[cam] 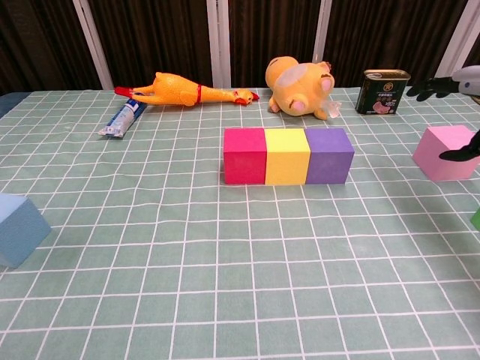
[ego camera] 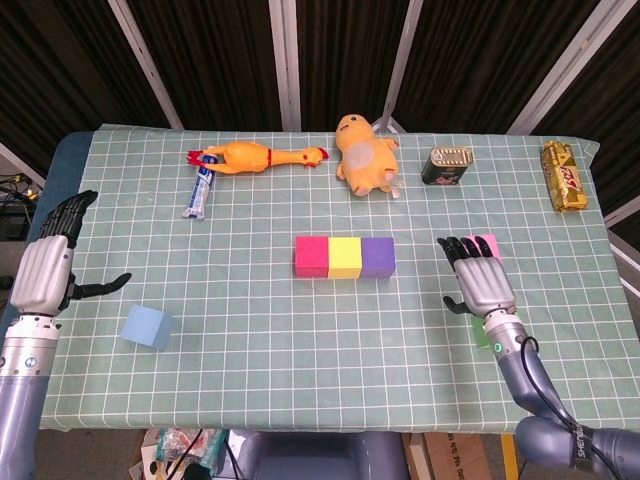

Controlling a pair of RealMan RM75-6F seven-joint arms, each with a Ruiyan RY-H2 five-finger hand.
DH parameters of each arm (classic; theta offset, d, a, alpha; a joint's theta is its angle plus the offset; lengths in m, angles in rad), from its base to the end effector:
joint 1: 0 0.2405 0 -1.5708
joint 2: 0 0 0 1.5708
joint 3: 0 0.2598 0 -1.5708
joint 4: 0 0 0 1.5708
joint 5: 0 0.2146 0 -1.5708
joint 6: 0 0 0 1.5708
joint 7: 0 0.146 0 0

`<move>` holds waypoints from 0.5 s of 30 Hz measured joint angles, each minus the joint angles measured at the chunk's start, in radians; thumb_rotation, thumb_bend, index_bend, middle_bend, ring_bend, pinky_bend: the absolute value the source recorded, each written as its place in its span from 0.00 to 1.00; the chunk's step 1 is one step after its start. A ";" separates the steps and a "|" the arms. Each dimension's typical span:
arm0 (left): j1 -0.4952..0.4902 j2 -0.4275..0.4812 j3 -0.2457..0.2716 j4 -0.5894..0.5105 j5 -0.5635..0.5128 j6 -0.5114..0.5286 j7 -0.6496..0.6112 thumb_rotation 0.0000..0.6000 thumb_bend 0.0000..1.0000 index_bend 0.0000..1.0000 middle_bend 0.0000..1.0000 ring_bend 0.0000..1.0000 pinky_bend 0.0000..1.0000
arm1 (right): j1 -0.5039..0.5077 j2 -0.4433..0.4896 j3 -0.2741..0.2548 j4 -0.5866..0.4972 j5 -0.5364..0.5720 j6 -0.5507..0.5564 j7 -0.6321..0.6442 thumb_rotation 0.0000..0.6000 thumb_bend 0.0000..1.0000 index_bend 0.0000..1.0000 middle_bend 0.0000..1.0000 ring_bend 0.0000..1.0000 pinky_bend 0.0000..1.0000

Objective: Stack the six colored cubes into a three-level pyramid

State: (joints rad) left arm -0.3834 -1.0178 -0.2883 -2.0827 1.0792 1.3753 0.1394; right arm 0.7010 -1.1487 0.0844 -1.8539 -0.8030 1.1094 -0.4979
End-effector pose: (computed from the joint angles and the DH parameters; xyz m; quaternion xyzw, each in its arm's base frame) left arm -0.1832 0.2795 0.1761 -0.5162 -0.4577 -0.5034 0.5202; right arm -0.2002 -0.3240 0.0908 0.6924 -0.4149 0.2745 0.5225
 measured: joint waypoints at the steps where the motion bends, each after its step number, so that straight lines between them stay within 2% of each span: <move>1: 0.000 0.000 0.000 0.000 0.001 0.000 -0.001 1.00 0.07 0.00 0.04 0.00 0.05 | -0.006 0.013 -0.005 -0.006 -0.011 -0.002 0.003 1.00 0.31 0.00 0.11 0.08 0.01; 15: 0.003 0.005 0.002 -0.007 0.011 0.001 -0.005 1.00 0.07 0.00 0.04 0.00 0.05 | -0.067 0.107 -0.074 -0.020 -0.061 -0.055 0.028 1.00 0.31 0.00 0.11 0.08 0.01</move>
State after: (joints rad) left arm -0.3803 -1.0130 -0.2866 -2.0899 1.0902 1.3760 0.1345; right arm 0.6335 -1.0418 0.0101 -1.8739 -0.8640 1.0541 -0.4698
